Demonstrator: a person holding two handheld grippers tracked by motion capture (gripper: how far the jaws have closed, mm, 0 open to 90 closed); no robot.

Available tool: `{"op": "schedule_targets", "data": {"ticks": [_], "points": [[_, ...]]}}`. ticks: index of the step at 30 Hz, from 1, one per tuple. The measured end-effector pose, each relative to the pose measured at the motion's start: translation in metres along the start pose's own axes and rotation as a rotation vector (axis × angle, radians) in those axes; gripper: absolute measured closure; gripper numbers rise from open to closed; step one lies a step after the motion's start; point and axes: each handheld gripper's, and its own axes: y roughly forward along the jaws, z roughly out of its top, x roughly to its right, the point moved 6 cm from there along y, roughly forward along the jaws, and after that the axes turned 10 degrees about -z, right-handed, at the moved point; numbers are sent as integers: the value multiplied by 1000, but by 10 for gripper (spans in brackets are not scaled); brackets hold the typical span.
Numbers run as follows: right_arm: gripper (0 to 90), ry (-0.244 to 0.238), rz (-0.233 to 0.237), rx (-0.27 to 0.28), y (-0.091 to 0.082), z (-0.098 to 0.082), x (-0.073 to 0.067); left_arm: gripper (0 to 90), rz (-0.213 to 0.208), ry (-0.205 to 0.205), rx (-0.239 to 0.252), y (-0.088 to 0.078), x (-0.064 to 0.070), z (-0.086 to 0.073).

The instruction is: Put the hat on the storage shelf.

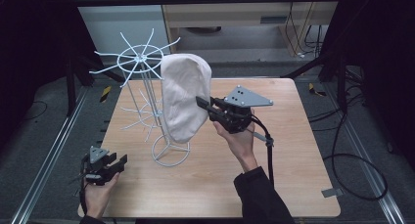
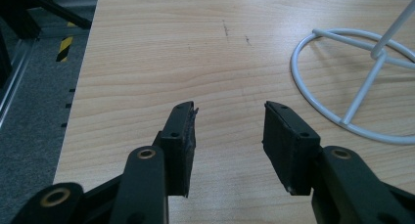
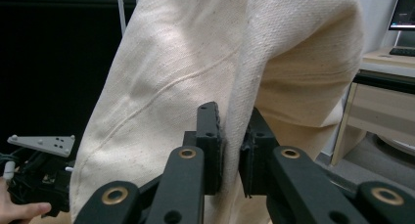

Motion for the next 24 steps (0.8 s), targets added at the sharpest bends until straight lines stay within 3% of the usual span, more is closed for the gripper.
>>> {"op": "schedule_targets", "data": {"ticks": [15, 24], "points": [[617, 1, -42, -53, 7, -11, 7, 546, -1, 1, -3, 1, 0, 0], [532, 10, -65, -51, 7, -12, 11, 543, 0, 1, -4, 1, 0, 0]]}}
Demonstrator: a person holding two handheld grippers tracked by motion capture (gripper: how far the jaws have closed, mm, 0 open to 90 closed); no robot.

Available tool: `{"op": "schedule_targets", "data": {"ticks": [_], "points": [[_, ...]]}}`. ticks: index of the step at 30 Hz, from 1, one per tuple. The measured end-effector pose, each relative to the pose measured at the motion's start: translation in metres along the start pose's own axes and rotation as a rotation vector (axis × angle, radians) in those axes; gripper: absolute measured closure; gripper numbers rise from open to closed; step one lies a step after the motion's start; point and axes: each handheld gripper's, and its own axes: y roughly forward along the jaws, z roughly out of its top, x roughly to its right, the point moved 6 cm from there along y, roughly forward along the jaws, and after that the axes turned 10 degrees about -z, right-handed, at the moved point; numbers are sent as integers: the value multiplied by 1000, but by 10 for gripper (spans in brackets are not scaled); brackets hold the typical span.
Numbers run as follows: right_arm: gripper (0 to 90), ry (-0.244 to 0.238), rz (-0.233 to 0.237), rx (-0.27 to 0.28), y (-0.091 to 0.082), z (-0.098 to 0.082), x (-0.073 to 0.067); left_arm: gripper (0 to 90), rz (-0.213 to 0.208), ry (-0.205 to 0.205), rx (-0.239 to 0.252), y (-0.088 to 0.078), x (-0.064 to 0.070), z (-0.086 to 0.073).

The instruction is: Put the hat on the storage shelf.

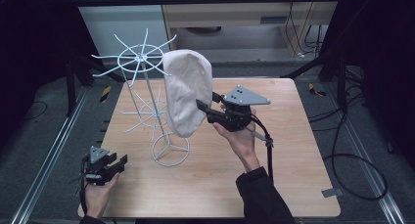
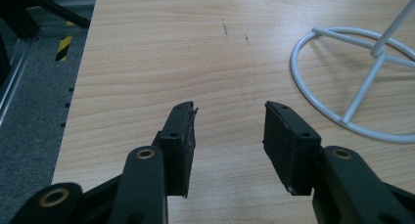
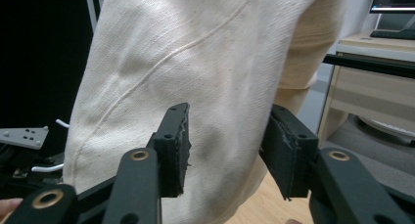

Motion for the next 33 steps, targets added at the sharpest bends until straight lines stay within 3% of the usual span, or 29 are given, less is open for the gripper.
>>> {"op": "schedule_targets", "data": {"ticks": [8, 14, 18, 26, 33], "points": [[467, 16, -10, 18, -7, 4, 6, 543, 0, 0, 0, 0, 0, 0], [326, 20, -30, 23, -22, 5, 12, 540, -1, 1, 2, 0, 0, 0], [262, 14, -63, -3, -37, -4, 20, 532, -3, 0, 2, 1, 0, 0], [186, 65, -146, -60, -69, -42, 47, 502, -14, 2, 14, 2, 3, 0], [169, 117, -233, -170, -93, -96, 79, 443, -46, 16, 33, 4, 6, 1]]}}
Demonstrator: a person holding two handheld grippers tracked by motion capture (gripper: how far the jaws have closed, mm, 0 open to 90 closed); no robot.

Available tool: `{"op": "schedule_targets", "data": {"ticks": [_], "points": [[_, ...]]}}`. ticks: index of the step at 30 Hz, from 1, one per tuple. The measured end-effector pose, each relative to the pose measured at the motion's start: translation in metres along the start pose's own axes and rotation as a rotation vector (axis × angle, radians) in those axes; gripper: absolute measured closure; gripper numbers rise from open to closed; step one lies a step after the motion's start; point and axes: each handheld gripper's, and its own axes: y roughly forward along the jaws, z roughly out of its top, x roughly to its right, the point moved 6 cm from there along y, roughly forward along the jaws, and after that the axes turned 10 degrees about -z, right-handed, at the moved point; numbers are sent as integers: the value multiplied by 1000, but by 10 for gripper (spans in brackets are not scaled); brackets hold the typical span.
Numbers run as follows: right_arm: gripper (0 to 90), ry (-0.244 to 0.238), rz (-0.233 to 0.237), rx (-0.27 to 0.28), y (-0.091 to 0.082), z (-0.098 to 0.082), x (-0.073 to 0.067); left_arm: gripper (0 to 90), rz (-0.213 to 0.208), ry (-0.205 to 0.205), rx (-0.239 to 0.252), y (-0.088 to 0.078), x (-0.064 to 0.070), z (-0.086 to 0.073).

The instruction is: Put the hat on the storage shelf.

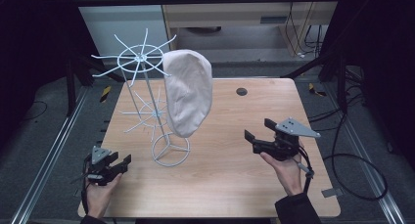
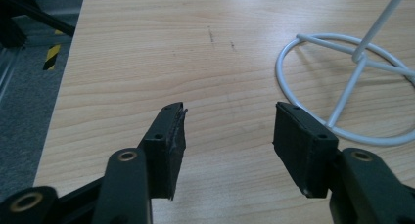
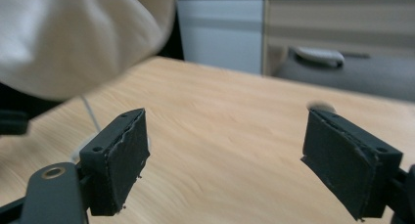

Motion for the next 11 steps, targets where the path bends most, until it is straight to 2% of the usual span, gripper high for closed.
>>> {"op": "schedule_targets", "data": {"ticks": [6, 11], "points": [[161, 34, -86, -92, -3, -46, 32, 382, -21, 5, 8, 2, 2, 1], [152, 22, -168, -185, -2, -81, 53, 349, -36, 0, 14, 3, 3, 1]]}}
